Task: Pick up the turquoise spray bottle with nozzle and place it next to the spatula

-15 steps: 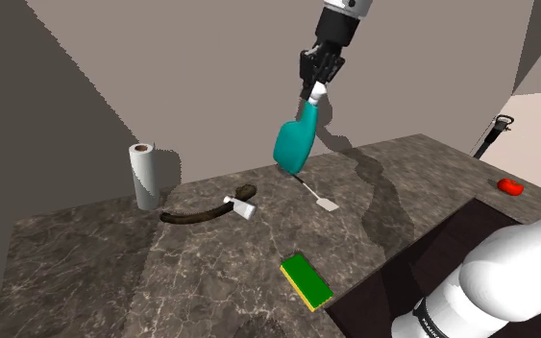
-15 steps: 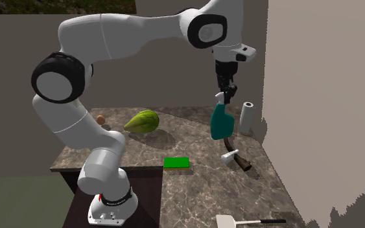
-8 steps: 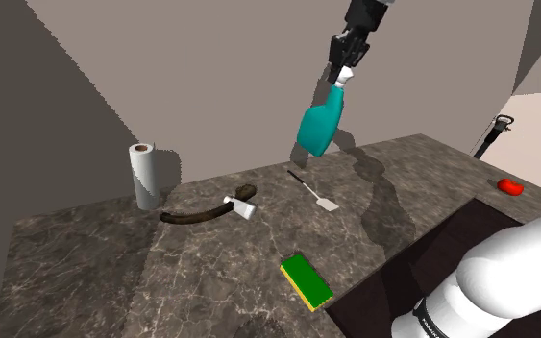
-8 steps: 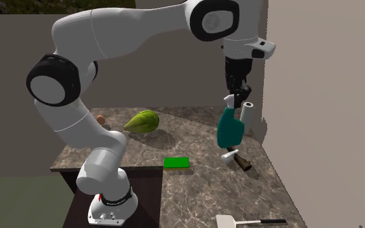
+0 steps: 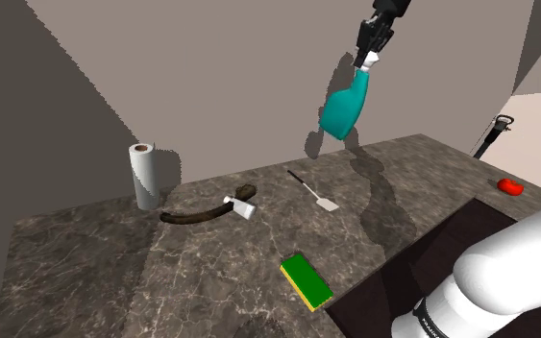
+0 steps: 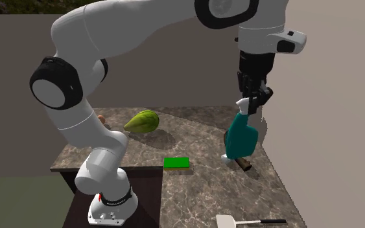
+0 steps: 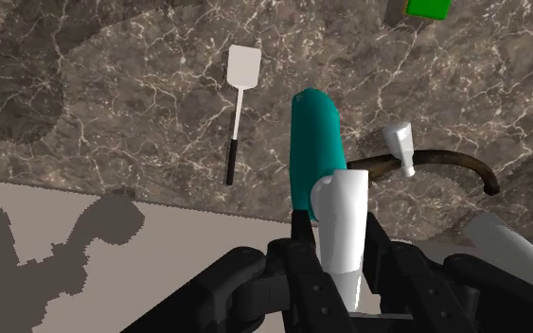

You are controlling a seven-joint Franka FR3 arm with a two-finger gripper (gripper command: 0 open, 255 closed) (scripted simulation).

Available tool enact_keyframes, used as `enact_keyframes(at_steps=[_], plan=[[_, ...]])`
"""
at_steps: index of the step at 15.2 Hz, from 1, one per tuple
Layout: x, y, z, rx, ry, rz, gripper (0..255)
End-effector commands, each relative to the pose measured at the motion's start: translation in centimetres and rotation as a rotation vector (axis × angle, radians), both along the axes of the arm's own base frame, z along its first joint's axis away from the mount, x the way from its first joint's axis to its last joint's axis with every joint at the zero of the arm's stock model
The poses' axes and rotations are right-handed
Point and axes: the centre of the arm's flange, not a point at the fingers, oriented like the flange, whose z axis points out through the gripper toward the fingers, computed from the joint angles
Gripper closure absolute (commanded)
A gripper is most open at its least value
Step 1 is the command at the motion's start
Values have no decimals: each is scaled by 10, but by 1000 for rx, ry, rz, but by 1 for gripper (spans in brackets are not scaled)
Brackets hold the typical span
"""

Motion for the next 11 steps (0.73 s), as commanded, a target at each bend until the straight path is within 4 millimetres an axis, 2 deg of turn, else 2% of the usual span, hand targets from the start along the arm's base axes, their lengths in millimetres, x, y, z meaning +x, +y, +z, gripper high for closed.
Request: enact_keyframes(at_steps=[1,11], plan=[[1,-9,-2,-1,0,1,255],[1,-9,-55,0,0,1,255]])
